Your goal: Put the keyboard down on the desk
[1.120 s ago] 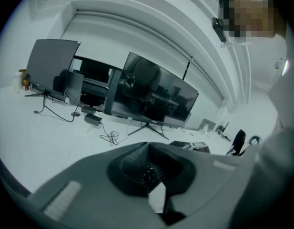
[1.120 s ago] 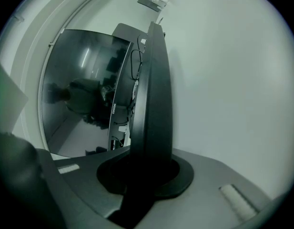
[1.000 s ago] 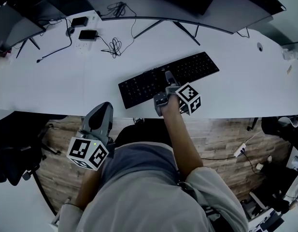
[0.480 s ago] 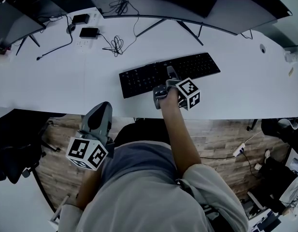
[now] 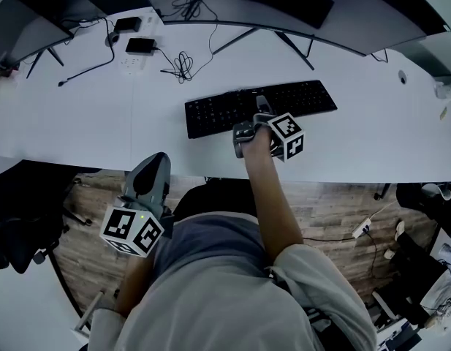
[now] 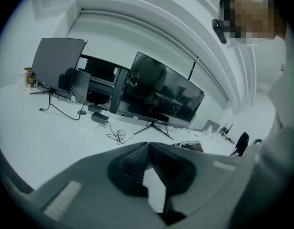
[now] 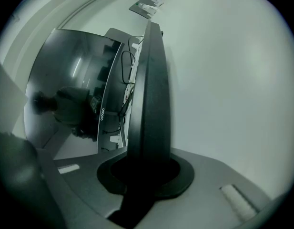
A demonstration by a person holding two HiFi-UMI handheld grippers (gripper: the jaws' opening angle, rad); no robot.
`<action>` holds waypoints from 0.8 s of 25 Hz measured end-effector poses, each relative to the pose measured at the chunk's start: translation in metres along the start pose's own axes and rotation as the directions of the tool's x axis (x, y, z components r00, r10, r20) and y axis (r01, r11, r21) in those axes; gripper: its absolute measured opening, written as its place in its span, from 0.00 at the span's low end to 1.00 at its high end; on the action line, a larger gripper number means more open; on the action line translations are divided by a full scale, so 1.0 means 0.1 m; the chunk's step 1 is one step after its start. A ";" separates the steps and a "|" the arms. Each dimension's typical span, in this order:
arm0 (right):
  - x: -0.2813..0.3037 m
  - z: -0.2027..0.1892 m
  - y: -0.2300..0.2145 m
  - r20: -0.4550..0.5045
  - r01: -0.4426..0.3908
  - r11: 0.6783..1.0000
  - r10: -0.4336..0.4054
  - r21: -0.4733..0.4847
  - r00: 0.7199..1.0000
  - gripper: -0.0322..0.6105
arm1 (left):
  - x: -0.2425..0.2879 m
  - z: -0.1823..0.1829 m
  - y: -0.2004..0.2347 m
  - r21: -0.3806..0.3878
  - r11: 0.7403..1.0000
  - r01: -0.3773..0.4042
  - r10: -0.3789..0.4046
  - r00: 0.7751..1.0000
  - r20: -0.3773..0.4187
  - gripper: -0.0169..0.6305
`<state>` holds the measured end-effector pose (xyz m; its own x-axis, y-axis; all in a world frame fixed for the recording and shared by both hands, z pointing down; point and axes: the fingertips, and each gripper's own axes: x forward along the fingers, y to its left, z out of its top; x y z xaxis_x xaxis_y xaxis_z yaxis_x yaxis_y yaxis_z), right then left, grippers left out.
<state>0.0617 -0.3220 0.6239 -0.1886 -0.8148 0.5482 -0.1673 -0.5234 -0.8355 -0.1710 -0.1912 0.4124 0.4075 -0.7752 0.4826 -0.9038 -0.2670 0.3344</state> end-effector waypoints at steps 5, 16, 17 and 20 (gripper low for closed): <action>0.04 -0.01 0.00 0.017 0.008 1.000 -0.008 0.003 1.000 0.16 | -0.02 -0.02 0.03 -0.007 1.000 -0.002 0.002 1.000 0.001 0.03; 0.05 -0.02 0.02 0.043 0.033 0.999 -0.031 -0.041 0.999 0.19 | -0.07 -0.06 0.04 -0.015 1.000 0.001 -0.001 1.000 0.012 0.03; 0.04 -0.02 0.02 0.045 0.036 0.998 -0.034 -0.047 0.998 0.21 | -0.08 -0.06 0.04 -0.018 1.000 0.002 -0.002 1.000 0.014 0.03; 0.03 -0.02 0.05 0.050 0.053 0.997 -0.050 -0.054 0.997 0.31 | -0.09 -0.06 0.04 -0.020 1.000 0.004 -0.004 1.000 0.016 0.03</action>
<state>0.0582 -0.3263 0.6213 -0.1314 -0.7988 0.5871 -0.2296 -0.5516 -0.8019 -0.1771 -0.1820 0.4144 0.4090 -0.7835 0.4679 -0.8993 -0.2590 0.3523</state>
